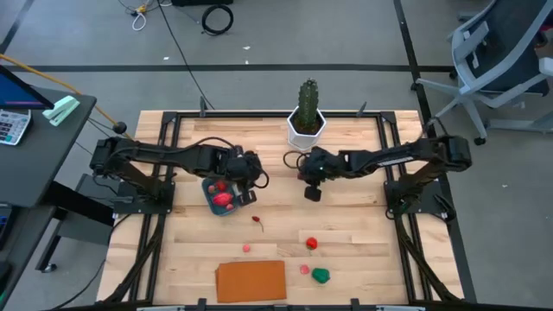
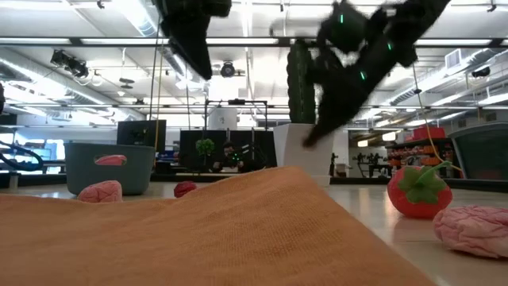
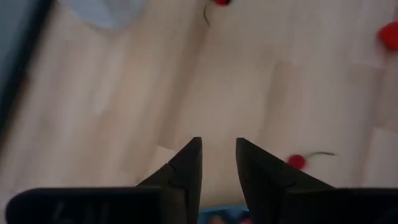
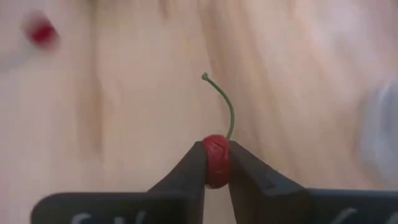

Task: Pick and placing Produce into tupperware
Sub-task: Put the cherry into the blue bin

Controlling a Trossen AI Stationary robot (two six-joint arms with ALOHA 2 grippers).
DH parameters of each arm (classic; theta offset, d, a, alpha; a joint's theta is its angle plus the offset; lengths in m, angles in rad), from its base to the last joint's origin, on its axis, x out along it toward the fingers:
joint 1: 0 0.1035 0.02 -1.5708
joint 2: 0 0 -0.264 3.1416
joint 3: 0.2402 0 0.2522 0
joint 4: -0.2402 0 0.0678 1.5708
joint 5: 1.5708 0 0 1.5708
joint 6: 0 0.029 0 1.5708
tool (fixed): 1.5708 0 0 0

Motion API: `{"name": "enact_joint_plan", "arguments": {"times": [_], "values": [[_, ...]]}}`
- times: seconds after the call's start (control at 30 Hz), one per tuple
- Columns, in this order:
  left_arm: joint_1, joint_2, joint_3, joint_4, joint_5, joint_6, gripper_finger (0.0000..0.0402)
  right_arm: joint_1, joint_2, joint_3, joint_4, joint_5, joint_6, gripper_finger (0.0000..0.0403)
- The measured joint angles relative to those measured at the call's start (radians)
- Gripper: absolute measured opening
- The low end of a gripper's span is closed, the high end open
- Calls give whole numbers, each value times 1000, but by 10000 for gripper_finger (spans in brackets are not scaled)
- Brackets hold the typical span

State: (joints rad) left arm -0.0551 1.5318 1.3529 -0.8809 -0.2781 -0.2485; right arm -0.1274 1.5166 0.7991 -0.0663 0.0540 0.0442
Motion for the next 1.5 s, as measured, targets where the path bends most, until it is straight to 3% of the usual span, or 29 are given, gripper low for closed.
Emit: {"name": "enact_joint_plan", "arguments": {"times": [0.13, 0.23, 0.47, 0.57, 0.7, 0.97, 1.17, 1.5], "values": [[12, 0, 90, -14, -125, 78, 91, 26, -16, 80, 83, -1, -57, 71], [16, 0, 186, -57, -182, 149, 79, 75, 47, 145, 87, -10, -99, 71], [19, 0, 463, -112, -226, 280, 54, 139, 333, 365, 276, -11, -175, 65], [22, 0, 558, -116, -228, 304, 51, 139, 469, 522, 274, -30, -198, 68], [31, -2, 644, -129, -227, 314, 56, 139, 642, 732, 216, -129, -201, 72], [63, -1, 671, -254, -227, 304, 56, 162, 850, 1029, -89, -159, -287, 72], [99, 9, 639, -354, -227, 242, 45, 166, 857, 1044, -106, -176, -306, 92], [141, 8, 615, -365, -226, 233, 40, 165, 800, 1046, -122, -172, -306, 168]]}}
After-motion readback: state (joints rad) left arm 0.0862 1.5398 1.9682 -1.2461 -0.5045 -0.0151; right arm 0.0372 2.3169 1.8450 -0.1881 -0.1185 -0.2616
